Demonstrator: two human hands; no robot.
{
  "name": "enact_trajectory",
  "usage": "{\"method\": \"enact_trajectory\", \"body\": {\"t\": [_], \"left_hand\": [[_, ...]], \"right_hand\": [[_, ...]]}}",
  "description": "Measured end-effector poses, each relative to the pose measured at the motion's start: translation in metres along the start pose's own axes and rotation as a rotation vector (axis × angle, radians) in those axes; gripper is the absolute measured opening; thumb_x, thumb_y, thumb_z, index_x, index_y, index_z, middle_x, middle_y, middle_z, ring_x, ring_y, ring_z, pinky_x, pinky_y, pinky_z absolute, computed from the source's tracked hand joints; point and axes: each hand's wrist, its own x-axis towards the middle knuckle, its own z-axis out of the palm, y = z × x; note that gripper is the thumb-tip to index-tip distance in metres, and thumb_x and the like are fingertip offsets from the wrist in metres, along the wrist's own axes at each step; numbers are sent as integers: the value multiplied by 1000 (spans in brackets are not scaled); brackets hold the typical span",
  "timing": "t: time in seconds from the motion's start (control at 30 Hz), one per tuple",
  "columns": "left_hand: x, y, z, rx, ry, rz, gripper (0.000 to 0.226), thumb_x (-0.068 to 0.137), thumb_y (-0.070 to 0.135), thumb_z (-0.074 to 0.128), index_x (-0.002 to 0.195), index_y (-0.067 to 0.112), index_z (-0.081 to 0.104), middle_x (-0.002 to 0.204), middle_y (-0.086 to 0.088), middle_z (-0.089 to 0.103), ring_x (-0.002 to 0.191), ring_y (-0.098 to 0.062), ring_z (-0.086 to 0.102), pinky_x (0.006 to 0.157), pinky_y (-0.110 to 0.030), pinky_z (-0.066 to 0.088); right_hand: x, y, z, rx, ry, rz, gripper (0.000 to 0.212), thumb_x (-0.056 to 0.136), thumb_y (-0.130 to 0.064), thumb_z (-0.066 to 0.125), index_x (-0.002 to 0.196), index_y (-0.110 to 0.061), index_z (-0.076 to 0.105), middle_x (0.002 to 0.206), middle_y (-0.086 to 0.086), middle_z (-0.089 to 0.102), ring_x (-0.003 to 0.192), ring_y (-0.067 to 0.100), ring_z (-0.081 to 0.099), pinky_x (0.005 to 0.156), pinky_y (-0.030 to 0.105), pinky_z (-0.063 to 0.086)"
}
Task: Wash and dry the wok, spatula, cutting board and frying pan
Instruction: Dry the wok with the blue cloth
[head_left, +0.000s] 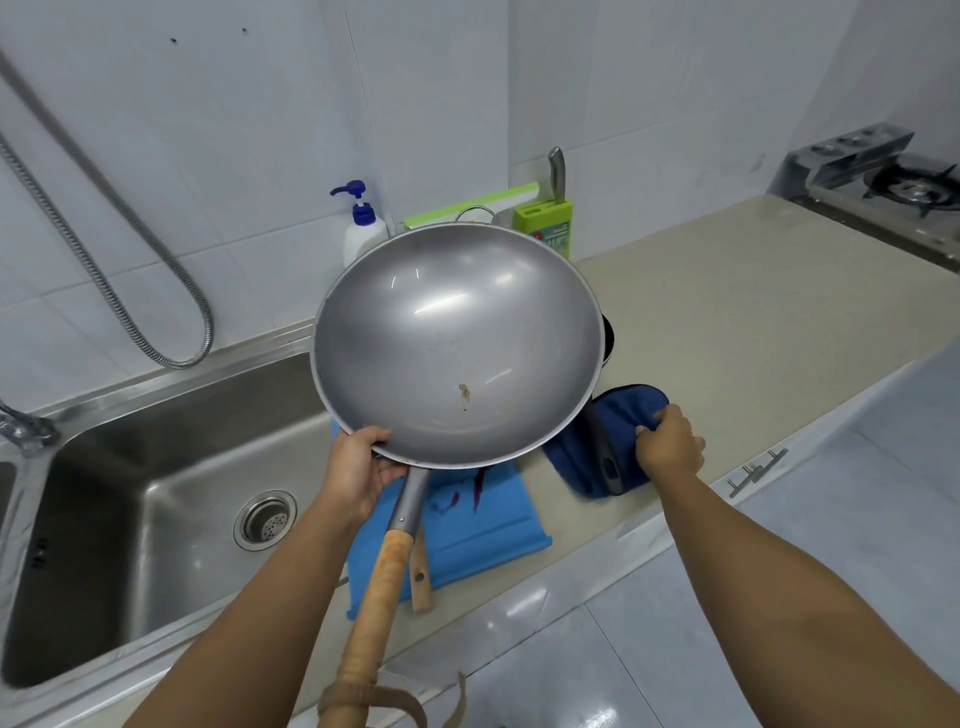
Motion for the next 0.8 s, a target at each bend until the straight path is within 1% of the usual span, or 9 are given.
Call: {"method": "enact_trajectory", "body": {"t": [0.07,0.13,0.2,0.33,0.47,0.57,0.67,0.73,0.8], "left_hand": [[0,-2,0,-10,1,-5,37,92,-1,43,129,-1,46,101,-18,66,78,-26,69,56,-30,57],[2,-4,-1,-9,5,-18,38,92,0,44,130,-1,46,104,-19,67,79,-27,70,57,-30,57],[4,-6,-2,3,3,-25,40,92,1,45,131,-1,45,109,-21,66,81,-28,70,58,-31,57],[6,-9,-2,18,-9,-18,41,91,1,45,132,0,45,118,-25,63,87,-31,69,61,-33,58],[4,-12,-2,11,-17,-9,40,91,0,45,131,2,44,115,-23,64,86,-30,68,63,-34,60],[3,-12,-5,-5,-17,-1,39,91,0,45,130,1,45,112,-23,65,85,-31,69,65,-36,60],[0,-6,-11,-11,6,10,35,91,0,44,126,-1,48,102,-20,65,80,-29,67,63,-35,60],[-3,0,-19,-10,38,23,33,91,0,44,123,-3,50,95,-18,64,75,-27,66,61,-35,60],[-8,7,-32,-7,71,44,31,91,0,44,121,-3,51,90,-16,64,71,-25,65,58,-35,58]], "right_hand": [[-2,2,0,105,57,-30,19,96,-11,48,114,-8,46,118,14,56,108,37,46,81,41,40],[-5,2,-2,179,110,-50,25,96,-7,46,120,-5,44,119,17,55,106,38,50,82,44,44],[-10,0,-9,203,168,-90,28,97,-7,46,125,-4,44,121,18,55,107,38,53,86,46,46],[-14,-21,-34,204,331,-237,26,98,-11,48,124,-7,51,118,16,57,108,36,54,92,49,45],[-26,-59,-65,306,412,-375,29,96,-12,55,126,-11,55,121,10,59,115,31,53,98,50,45],[-52,-94,-89,402,478,-489,30,94,-13,58,124,-14,58,119,6,60,113,26,54,97,49,45],[-85,-129,-111,498,466,-624,30,93,-17,59,122,-17,60,117,1,61,108,20,56,93,41,49],[-108,-152,-117,539,406,-722,30,92,-19,59,122,-18,61,116,-2,61,107,16,56,91,33,49],[-131,-175,-112,546,319,-825,31,91,-19,59,121,-19,63,115,-3,62,106,15,56,91,30,48]]}}
